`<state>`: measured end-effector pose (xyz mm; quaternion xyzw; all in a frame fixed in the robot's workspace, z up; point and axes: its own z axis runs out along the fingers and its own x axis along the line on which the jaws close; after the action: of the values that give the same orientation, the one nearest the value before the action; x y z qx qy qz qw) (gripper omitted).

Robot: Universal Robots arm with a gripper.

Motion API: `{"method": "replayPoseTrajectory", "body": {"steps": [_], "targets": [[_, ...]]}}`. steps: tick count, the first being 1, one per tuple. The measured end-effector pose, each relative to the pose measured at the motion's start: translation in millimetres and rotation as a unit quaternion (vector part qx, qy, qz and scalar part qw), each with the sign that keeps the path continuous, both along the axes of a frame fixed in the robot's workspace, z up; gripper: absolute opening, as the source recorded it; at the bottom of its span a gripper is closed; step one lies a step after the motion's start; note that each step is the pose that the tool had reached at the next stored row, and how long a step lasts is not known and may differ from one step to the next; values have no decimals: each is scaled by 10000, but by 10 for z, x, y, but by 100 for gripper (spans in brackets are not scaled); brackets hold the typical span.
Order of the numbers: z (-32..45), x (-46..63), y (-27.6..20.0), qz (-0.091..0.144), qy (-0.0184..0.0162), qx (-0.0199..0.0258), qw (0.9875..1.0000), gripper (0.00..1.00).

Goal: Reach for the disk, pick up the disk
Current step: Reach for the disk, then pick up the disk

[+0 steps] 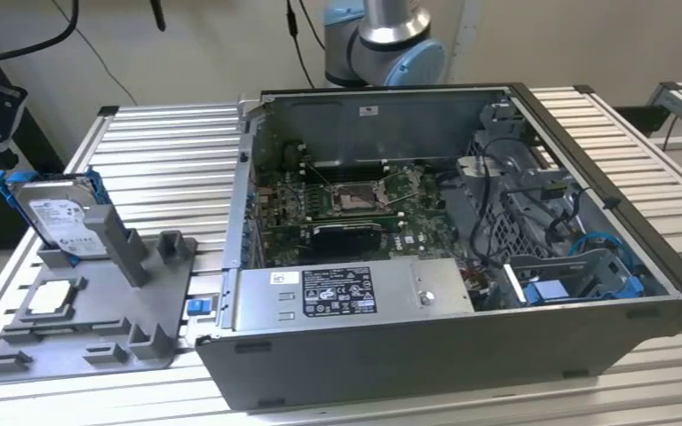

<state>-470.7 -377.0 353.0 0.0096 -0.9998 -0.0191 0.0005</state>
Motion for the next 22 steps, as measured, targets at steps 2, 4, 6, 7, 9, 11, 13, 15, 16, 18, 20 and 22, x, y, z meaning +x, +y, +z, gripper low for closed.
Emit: {"method": "replayPoseTrajectory", "body": {"steps": [2,4,6,7,9,11,13,15,16,18,20,22], "targets": [[0,-1,1,-1,0,1,10000,0],[0,-1,1,-1,0,1,10000,0],[0,-2,1,-1,41,-6,10000,0],[0,-1,1,-1,80,-11,10000,0],[-1,-2,1,-1,97,-12,10000,0],[-1,-1,0,-1,99,-12,10000,0],[-1,-1,0,0,99,-13,10000,0],[0,-1,0,-1,100,-12,9999,0],[0,-1,0,-2,100,-12,9999,0],[-1,-1,1,-26,100,-12,9999,0],[-1,-1,1,-105,100,-11,9999,0],[0,-1,0,-219,101,-11,9997,0]]}}
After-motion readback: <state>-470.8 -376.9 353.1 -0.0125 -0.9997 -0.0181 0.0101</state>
